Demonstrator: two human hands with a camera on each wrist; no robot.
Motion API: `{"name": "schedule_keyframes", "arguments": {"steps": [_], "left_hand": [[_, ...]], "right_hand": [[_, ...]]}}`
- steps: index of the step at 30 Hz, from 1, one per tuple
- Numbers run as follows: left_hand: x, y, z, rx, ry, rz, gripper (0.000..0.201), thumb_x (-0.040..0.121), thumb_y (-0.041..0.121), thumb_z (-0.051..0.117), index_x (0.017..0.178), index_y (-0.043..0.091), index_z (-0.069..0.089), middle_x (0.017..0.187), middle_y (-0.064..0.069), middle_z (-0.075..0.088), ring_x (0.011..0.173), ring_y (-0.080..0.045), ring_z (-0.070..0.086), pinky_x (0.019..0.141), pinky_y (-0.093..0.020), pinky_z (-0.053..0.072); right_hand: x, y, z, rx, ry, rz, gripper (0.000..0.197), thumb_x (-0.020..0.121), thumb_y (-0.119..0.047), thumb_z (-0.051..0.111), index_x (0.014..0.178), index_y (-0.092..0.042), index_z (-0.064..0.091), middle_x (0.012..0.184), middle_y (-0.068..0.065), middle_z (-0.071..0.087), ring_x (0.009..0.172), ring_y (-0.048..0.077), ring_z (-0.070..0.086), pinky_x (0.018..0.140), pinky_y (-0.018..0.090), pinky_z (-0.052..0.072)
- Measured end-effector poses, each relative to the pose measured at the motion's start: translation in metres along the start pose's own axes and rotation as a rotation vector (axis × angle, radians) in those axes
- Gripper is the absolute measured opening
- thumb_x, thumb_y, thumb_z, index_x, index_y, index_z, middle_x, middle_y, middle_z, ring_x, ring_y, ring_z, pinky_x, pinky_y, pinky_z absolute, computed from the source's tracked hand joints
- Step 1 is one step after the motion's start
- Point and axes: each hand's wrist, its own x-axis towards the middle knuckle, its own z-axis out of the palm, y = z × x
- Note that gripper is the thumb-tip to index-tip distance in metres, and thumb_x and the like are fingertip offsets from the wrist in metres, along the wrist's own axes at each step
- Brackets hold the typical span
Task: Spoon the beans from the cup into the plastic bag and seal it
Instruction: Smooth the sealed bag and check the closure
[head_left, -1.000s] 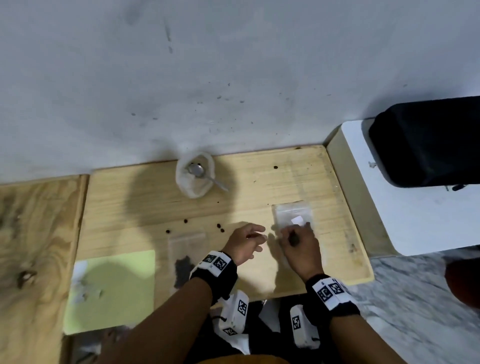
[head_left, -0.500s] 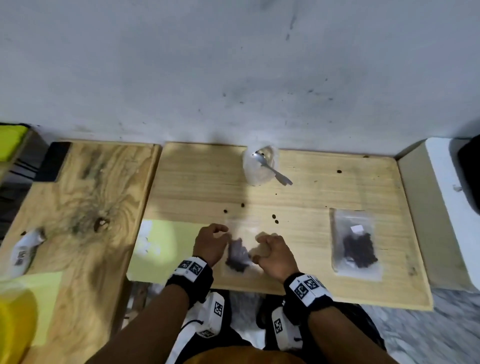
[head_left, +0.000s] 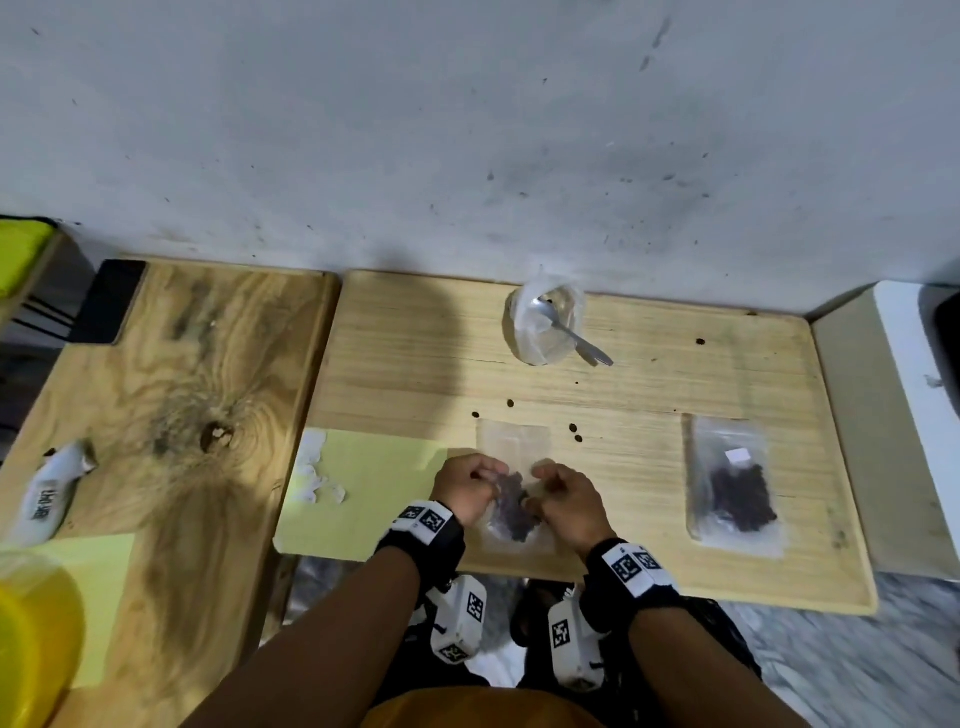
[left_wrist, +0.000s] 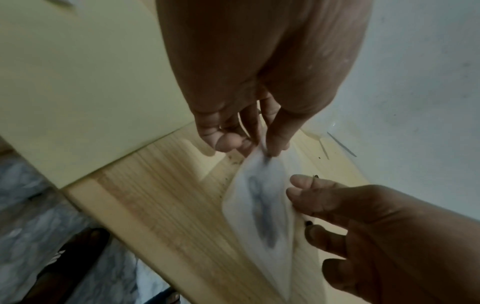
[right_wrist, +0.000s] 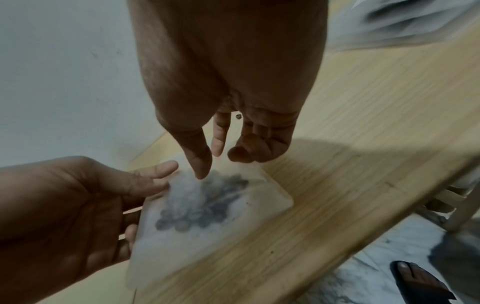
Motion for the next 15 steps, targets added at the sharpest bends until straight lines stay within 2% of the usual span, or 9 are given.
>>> {"name": "schedule_keyframes", "arguments": {"steps": [2, 4, 5, 7, 9, 12, 13, 15], "left_hand": [[0.000, 0.003, -0.005, -0.013, -0.007, 0.034, 0.040, 0.074, -0.018, 0.053, 0.087, 0.014, 0.072, 0.091, -0.002, 0.072, 0.084, -0.013, 0.065, 0.070, -0.016, 0.051], [-0.001, 0.007, -0.014, -0.053, -0.006, 0.061, 0.040, 0.076, -0.017, 0.054, 0.089, 0.015, 0.073, 0.097, -0.002, 0.072, 0.084, -0.011, 0.063, 0.063, -0.009, 0.046], [-0.001, 0.008, -0.020, -0.091, -0.004, 0.065, 0.040, 0.077, -0.016, 0.055, 0.088, 0.017, 0.073, 0.099, -0.001, 0.071, 0.082, -0.010, 0.062, 0.059, -0.009, 0.045], [-0.002, 0.010, -0.037, -0.168, 0.017, 0.076, 0.038, 0.079, -0.014, 0.058, 0.087, 0.020, 0.073, 0.100, 0.000, 0.071, 0.081, -0.010, 0.062, 0.057, -0.009, 0.043], [-0.003, 0.011, -0.056, -0.239, 0.055, 0.111, 0.033, 0.078, -0.012, 0.061, 0.091, 0.016, 0.072, 0.098, 0.000, 0.070, 0.086, -0.013, 0.061, 0.064, -0.012, 0.045], [-0.004, 0.007, -0.089, -0.301, 0.128, 0.155, 0.030, 0.080, -0.009, 0.062, 0.092, 0.017, 0.071, 0.102, -0.004, 0.067, 0.093, -0.019, 0.059, 0.081, -0.028, 0.047], [-0.004, 0.004, -0.102, -0.314, 0.160, 0.161, 0.032, 0.081, -0.009, 0.062, 0.091, 0.019, 0.071, 0.102, -0.004, 0.067, 0.096, -0.021, 0.059, 0.082, -0.031, 0.048], [-0.003, -0.003, -0.128, -0.349, 0.221, 0.160, 0.033, 0.082, -0.009, 0.061, 0.091, 0.021, 0.071, 0.097, -0.004, 0.068, 0.093, -0.024, 0.061, 0.072, -0.032, 0.050]], "right_hand": [[-0.003, -0.002, -0.002, 0.007, 0.067, -0.027, 0.039, 0.073, -0.001, 0.076, 0.101, -0.026, 0.067, 0.115, 0.001, 0.062, 0.100, 0.013, 0.060, 0.083, 0.024, 0.050], [-0.005, -0.009, -0.003, 0.076, 0.090, -0.024, 0.034, 0.074, -0.002, 0.078, 0.098, -0.025, 0.068, 0.114, -0.003, 0.062, 0.103, 0.014, 0.059, 0.088, 0.028, 0.051], [-0.007, -0.015, -0.002, 0.150, 0.077, -0.020, 0.031, 0.076, 0.001, 0.077, 0.096, -0.021, 0.069, 0.109, -0.003, 0.064, 0.098, 0.015, 0.060, 0.082, 0.028, 0.052], [-0.010, -0.036, 0.004, 0.284, 0.014, -0.038, 0.025, 0.078, 0.012, 0.069, 0.092, -0.009, 0.069, 0.093, 0.003, 0.068, 0.076, 0.014, 0.061, 0.061, 0.019, 0.049], [-0.009, -0.057, 0.015, 0.309, -0.036, -0.091, 0.023, 0.079, 0.015, 0.067, 0.094, -0.003, 0.069, 0.085, 0.006, 0.067, 0.062, 0.007, 0.059, 0.051, 0.015, 0.045], [-0.004, -0.085, 0.042, 0.254, -0.115, -0.163, 0.020, 0.082, 0.001, 0.073, 0.097, -0.011, 0.073, 0.088, 0.005, 0.067, 0.061, 0.009, 0.058, 0.055, 0.019, 0.044], [-0.001, -0.093, 0.055, 0.255, -0.135, -0.177, 0.021, 0.083, -0.001, 0.074, 0.098, -0.016, 0.073, 0.091, 0.005, 0.067, 0.063, 0.011, 0.057, 0.058, 0.022, 0.045], [0.003, -0.106, 0.076, 0.284, -0.115, -0.184, 0.024, 0.086, -0.004, 0.070, 0.098, -0.024, 0.071, 0.100, 0.000, 0.068, 0.071, 0.013, 0.056, 0.065, 0.027, 0.046]]}}
